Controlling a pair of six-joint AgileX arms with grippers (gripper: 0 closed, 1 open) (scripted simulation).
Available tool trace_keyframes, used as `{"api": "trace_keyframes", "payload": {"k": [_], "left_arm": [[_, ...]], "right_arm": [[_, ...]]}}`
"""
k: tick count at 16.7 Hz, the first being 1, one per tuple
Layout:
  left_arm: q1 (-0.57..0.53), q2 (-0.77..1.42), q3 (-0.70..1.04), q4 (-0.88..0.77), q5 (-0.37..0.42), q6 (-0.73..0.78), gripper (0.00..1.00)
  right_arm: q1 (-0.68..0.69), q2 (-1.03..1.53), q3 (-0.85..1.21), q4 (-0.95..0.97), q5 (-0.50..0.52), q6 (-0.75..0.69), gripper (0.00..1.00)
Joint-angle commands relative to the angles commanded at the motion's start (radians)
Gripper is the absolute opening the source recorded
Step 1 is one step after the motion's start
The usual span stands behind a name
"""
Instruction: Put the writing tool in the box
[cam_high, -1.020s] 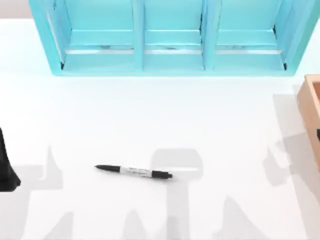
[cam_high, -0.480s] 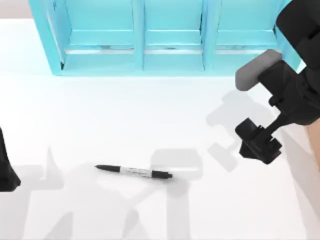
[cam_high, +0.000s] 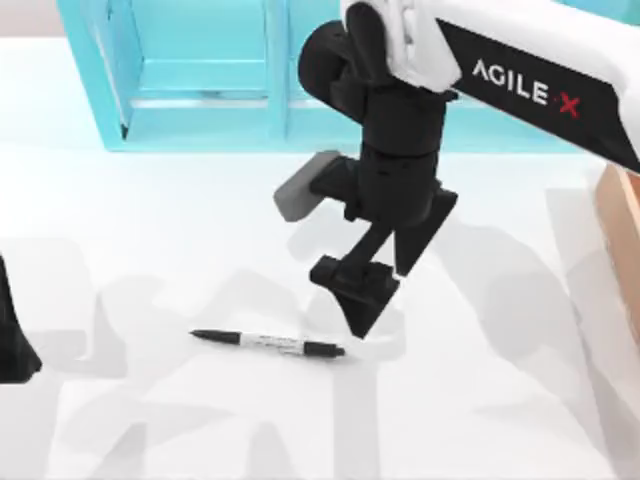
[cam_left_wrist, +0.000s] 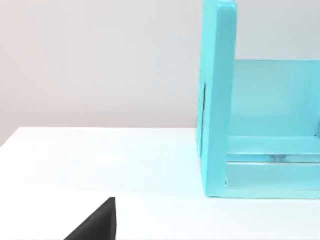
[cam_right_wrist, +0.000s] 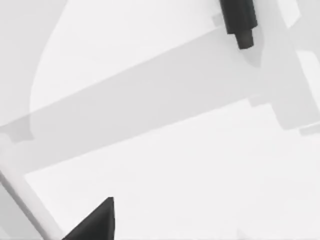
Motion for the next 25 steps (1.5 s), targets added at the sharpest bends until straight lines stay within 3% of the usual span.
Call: {"api": "trace_keyframes", "payload": {"k": [6, 10, 19, 25], "left_arm": [[0.0, 0.0, 0.0, 0.0, 0.0, 0.0, 1.0], [0.0, 0.0, 0.0, 0.0, 0.0, 0.0, 1.0], [0.0, 0.0, 0.0, 0.0, 0.0, 0.0, 1.0], [0.0, 0.0, 0.0, 0.0, 0.0, 0.0, 1.0]], "right_arm": [[0.064, 0.329, 0.516, -0.159, -0.019, -0.137, 1.0], [0.081, 0.416, 0.689, -0.186, -0.026, -0.189, 1.0], [0.08, 0.42, 0.691, -0.173, -0.026, -0.194, 1.0], [0.106, 0.358, 0.409, 0.051, -0.03, -0.172, 1.0]]}}
